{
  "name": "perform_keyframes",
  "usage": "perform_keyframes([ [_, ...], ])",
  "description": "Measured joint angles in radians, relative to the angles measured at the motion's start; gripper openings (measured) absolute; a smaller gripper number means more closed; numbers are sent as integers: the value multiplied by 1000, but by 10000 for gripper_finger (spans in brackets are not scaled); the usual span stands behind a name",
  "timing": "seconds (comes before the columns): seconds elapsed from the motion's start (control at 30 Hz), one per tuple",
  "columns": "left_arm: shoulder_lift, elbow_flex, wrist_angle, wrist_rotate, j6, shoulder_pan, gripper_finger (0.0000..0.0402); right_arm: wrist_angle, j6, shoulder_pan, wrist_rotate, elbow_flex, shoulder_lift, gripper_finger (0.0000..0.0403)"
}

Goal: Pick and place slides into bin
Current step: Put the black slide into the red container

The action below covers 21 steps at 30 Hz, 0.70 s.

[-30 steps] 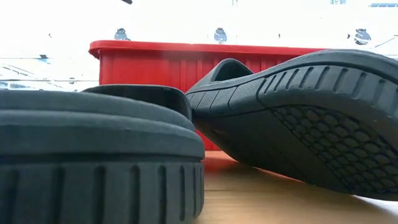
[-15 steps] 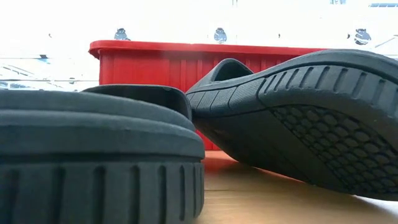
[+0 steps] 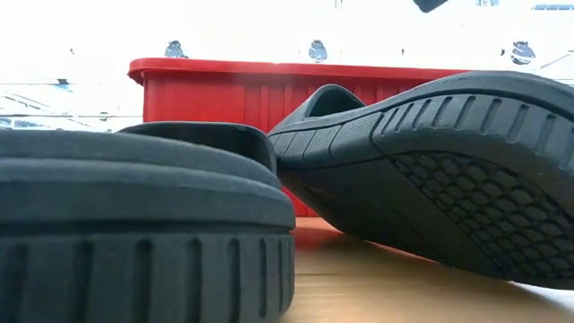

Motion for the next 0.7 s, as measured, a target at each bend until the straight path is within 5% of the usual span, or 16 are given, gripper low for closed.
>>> perform_keyframes([
  [0.3, 0, 0, 6, -112, -107, -102, 124, 383, -202, 0, 128, -240, 0, 164],
  [0.7, 0, 0, 6, -128, -120, -120, 124, 751, -263, -1, 125, -407, 33, 164],
])
